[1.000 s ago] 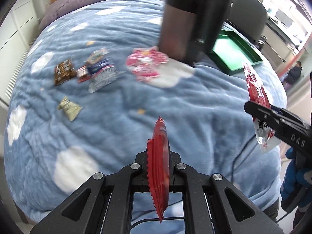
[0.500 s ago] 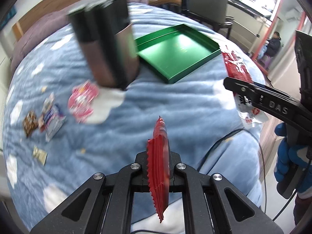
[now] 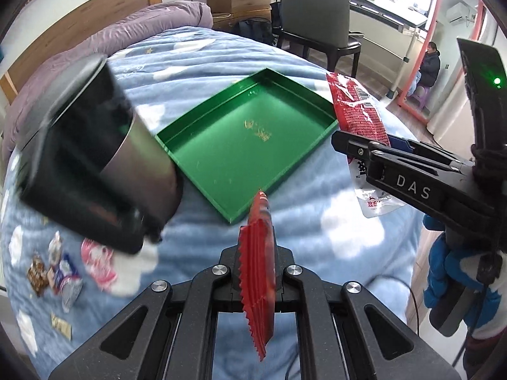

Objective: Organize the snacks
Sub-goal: 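Carry both held packets over the green tray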

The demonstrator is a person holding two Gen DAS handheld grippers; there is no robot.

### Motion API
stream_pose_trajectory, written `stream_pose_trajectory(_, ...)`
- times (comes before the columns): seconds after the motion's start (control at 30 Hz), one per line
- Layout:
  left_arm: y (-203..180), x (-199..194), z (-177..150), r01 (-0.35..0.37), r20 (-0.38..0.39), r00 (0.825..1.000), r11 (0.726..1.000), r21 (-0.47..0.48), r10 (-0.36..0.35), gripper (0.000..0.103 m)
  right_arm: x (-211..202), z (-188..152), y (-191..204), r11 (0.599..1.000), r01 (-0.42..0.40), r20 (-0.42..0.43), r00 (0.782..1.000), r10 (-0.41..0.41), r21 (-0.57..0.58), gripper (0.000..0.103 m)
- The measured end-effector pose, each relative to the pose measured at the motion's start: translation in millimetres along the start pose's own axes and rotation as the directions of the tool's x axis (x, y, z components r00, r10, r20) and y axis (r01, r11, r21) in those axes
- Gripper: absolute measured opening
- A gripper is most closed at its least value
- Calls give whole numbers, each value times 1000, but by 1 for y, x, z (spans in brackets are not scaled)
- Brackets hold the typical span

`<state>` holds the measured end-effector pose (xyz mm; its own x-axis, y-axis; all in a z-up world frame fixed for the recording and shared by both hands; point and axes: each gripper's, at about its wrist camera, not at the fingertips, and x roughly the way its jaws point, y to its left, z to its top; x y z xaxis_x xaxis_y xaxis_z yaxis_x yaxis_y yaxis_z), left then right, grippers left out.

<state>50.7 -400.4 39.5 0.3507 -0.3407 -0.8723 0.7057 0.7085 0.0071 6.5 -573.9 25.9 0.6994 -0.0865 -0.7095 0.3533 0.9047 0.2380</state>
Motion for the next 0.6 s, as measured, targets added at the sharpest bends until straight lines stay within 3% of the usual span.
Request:
stream_pose_trajectory(0.33, 16, 66, 57, 6, 19, 1000, 996, -93, -4, 5, 69, 54, -16, 998, 44, 9, 999, -43, -41, 43)
stream_pose_trajectory(0.6, 24, 116, 74, -19, 7, 1000, 992, -127, 20, 5, 124, 75, -23, 994, 81, -1, 997, -81, -72, 43)
